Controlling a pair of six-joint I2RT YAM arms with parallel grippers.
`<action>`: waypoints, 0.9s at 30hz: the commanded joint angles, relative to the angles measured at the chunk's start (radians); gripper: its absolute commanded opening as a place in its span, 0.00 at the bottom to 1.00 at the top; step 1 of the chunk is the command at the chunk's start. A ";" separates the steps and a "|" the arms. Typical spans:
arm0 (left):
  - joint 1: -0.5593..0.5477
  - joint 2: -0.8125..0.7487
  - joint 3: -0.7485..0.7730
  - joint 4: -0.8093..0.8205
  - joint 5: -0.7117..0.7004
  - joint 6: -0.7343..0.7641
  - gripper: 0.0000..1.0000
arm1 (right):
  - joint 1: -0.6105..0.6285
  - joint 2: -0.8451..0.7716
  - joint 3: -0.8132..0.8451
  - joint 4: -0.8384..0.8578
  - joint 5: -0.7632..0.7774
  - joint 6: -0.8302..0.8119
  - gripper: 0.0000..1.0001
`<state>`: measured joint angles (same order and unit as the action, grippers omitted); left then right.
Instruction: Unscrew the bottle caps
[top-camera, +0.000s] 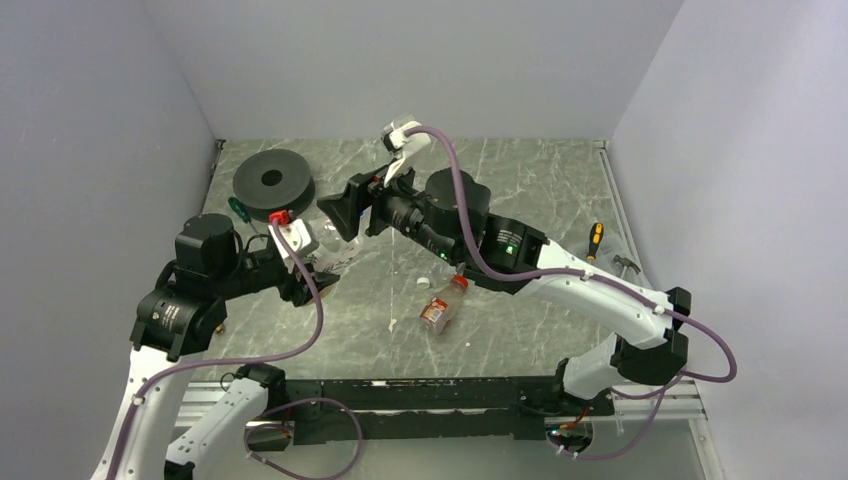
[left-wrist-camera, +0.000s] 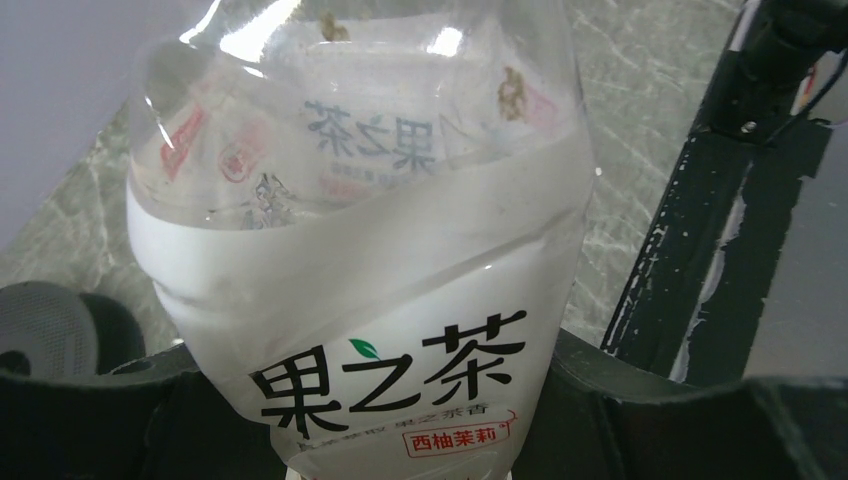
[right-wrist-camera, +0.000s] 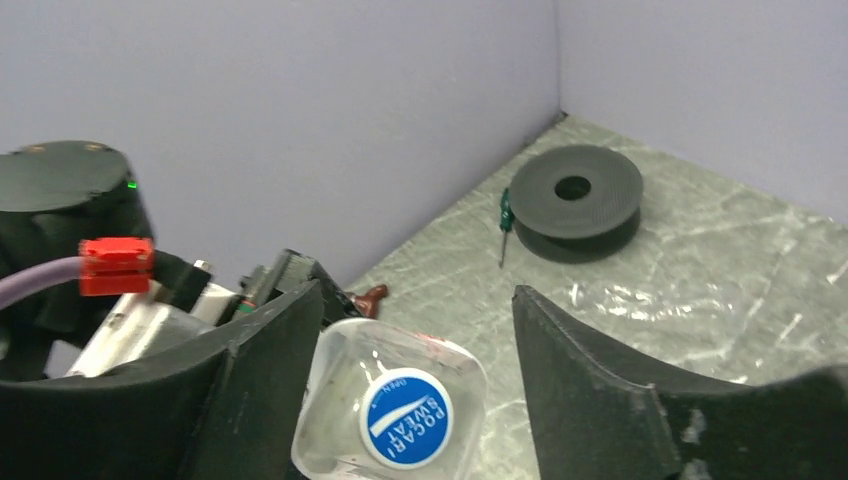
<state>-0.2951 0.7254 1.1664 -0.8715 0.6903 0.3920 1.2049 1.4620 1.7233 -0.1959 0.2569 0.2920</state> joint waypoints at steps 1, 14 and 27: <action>0.002 -0.018 -0.005 0.053 -0.069 0.032 0.55 | 0.001 0.002 0.037 -0.040 0.087 0.033 0.69; 0.002 -0.017 -0.007 0.071 -0.077 0.016 0.54 | -0.001 0.016 0.023 -0.063 0.100 0.082 0.51; 0.002 -0.011 -0.004 0.086 -0.084 -0.012 0.54 | -0.003 -0.065 -0.092 0.058 0.161 0.113 0.28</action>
<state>-0.2962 0.7227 1.1488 -0.8413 0.6067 0.4030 1.2114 1.4452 1.6382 -0.1795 0.3626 0.4122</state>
